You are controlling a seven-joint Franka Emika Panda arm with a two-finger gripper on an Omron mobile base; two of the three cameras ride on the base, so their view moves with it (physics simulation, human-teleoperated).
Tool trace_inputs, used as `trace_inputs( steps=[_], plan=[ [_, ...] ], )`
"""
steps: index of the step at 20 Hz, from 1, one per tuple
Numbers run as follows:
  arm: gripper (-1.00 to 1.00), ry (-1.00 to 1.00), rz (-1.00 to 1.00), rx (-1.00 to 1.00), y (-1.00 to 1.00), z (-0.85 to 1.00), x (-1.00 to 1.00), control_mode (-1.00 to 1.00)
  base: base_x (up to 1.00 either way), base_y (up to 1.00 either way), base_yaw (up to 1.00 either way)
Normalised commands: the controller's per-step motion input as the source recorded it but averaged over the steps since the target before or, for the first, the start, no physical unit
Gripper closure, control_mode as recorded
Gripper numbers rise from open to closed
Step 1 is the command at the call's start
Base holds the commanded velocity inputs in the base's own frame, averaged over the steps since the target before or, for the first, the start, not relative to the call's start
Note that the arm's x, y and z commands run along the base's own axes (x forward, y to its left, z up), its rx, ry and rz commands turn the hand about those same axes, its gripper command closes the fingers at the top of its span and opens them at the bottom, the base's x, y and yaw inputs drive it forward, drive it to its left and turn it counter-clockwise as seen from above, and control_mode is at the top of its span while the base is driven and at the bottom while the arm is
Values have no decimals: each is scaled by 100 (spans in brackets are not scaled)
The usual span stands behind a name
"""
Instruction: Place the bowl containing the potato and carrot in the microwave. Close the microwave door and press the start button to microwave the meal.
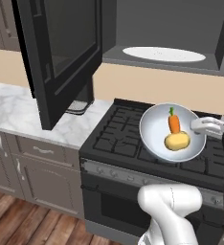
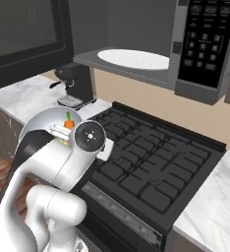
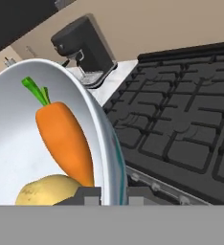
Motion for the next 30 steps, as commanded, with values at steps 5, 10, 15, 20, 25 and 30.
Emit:
trace_inputs(
  steps=[5, 10, 15, 20, 25, 30],
  plan=[
    [100, -2, -11, -1, 14, 84, 0, -100, 0, 0, 0],
    [100, 0, -44, 7, 0, 52, 2, -100, 0, 0, 0],
    [100, -1, -38, 19, 0, 54, 0, -100, 0, 0, 0],
    [100, 0, -24, 24, -19, 72, 8, -100, 0, 0, 0],
    [100, 5, -18, 26, -17, 57, 8, -100, 0, 0, 0],
    [100, 6, -19, 28, -11, 38, 16, -100, 0, 0, 0]
  ],
)
